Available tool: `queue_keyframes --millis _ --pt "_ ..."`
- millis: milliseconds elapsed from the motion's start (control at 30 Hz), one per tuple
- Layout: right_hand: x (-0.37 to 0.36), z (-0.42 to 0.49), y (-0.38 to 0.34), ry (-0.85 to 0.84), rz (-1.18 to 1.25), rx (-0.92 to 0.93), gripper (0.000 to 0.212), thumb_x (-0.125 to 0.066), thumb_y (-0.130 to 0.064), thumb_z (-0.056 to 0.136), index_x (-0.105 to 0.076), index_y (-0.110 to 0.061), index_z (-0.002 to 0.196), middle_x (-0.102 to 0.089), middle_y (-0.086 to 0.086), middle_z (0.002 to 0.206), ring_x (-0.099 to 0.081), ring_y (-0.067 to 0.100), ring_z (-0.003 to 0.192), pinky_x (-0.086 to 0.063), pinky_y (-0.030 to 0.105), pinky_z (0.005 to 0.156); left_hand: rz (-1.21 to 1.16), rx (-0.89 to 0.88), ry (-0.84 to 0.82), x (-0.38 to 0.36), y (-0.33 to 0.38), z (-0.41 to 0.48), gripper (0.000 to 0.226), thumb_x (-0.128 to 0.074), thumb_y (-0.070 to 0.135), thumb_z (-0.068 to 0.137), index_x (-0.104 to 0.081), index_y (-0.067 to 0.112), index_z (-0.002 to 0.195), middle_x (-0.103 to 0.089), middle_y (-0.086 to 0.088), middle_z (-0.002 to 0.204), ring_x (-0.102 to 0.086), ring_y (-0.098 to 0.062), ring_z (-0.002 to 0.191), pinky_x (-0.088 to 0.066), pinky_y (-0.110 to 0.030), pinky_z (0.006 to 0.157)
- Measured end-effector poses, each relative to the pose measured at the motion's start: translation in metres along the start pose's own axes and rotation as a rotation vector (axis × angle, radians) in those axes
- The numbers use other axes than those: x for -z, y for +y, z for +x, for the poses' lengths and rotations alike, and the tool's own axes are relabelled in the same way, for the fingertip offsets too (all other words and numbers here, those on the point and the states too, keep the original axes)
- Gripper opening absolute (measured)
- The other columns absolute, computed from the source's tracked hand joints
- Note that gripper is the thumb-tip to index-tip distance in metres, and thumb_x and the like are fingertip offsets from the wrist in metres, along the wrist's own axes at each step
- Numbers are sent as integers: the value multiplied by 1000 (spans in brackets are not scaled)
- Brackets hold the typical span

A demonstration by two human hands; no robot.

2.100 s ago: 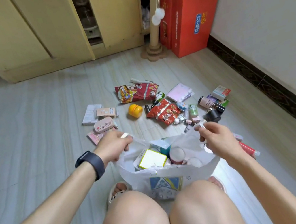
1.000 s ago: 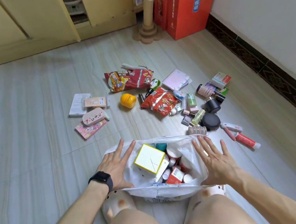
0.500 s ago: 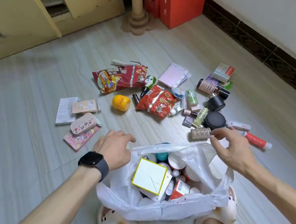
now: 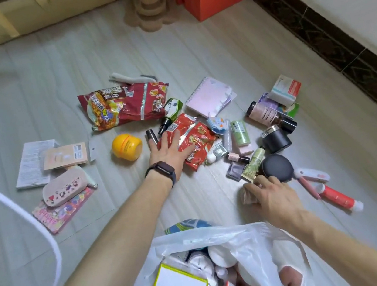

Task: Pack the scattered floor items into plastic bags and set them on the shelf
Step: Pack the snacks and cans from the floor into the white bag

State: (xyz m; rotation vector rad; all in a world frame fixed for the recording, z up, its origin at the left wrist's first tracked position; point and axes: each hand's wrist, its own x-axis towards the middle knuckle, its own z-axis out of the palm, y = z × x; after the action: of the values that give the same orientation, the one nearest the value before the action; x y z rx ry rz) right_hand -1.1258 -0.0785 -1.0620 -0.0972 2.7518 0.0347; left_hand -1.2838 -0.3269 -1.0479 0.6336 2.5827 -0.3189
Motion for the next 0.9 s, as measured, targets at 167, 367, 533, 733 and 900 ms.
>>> queue_keyframes --millis 167,367,533,733,900 --pt "48 -12 12 136 583 -165 44 -71 -43 84 -59 -32 125 -57 -8 110 -59 19 100 -45 34 80 -3 -23 82 -7 -4 0 57 -37 12 100 -29 43 147 -22 -8 159 -42 -35 133 -34 -49 107" --pt "121 -67 -30 230 821 -59 29 -75 -49 78 -59 -46 101 -62 -15 94 -60 1 86 -48 22 72 -81 76 179 47 -34 -38 33 -44 11 94 -58 30 117 -65 -4 116 -63 -31 104 -42 -36 74" --pt "148 -120 -83 -195 581 79 33 -53 -63 77 -56 -34 93 -64 -8 89 -58 5 82 -42 21 67 -225 214 340 106 -58 -100 22 -47 26 97 -59 33 115 -65 -8 106 -62 -34 97 -45 -37 73" --pt "153 -151 -107 -216 495 103 66 -56 -57 90 -39 -26 146 -55 -3 140 -58 17 120 -45 31 96 -804 225 437 146 -67 -194 23 -48 28 98 -60 27 117 -67 -5 113 -61 -29 104 -46 -30 82" --pt "205 -156 -113 -65 1422 -82 107 -69 -79 65 -26 -33 152 -49 -6 144 -53 16 127 -41 43 108 -1846 12 321 163 -32 -298 16 -45 15 103 -58 19 112 -70 -2 102 -70 -11 80 -59 -31 71"
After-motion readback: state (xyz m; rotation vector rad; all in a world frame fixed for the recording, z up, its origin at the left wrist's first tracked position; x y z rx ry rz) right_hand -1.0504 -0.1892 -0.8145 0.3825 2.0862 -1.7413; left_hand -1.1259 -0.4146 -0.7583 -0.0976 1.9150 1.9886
